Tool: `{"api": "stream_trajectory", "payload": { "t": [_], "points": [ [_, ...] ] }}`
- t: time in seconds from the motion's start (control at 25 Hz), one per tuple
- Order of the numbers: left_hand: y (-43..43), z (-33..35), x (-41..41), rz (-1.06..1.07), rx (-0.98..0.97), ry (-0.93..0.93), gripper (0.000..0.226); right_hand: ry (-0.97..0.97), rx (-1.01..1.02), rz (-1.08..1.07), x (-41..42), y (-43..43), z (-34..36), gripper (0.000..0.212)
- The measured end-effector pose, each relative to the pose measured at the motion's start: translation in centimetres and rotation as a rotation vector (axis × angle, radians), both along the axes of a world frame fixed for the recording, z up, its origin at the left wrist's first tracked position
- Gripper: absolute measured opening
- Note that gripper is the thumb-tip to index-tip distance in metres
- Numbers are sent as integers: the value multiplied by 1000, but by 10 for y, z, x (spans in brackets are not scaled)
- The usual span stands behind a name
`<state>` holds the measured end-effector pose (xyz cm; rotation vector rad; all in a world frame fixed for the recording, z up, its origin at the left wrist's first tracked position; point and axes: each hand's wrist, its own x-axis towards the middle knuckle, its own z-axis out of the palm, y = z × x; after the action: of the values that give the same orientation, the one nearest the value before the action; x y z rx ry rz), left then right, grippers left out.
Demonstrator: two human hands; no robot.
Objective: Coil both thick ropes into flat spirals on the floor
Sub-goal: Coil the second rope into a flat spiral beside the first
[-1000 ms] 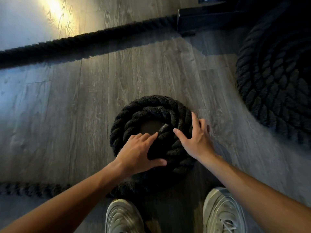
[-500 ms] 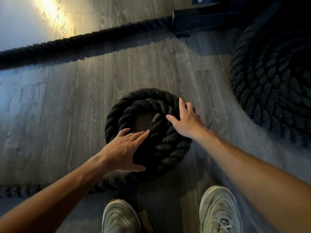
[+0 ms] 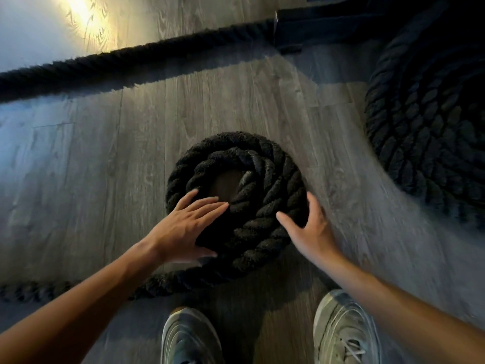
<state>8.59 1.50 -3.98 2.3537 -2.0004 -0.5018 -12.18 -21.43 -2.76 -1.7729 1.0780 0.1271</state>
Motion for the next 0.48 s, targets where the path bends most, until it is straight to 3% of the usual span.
{"api": "stream_trajectory", "payload": {
  "t": [0.24, 0.48],
  "points": [
    [4, 5, -1, 171, 54, 1, 108, 47, -7, 8, 5, 9, -4, 88],
    [-14, 4, -37, 446, -52, -67, 101, 55, -5, 154, 56, -49, 1, 82]
  ]
}}
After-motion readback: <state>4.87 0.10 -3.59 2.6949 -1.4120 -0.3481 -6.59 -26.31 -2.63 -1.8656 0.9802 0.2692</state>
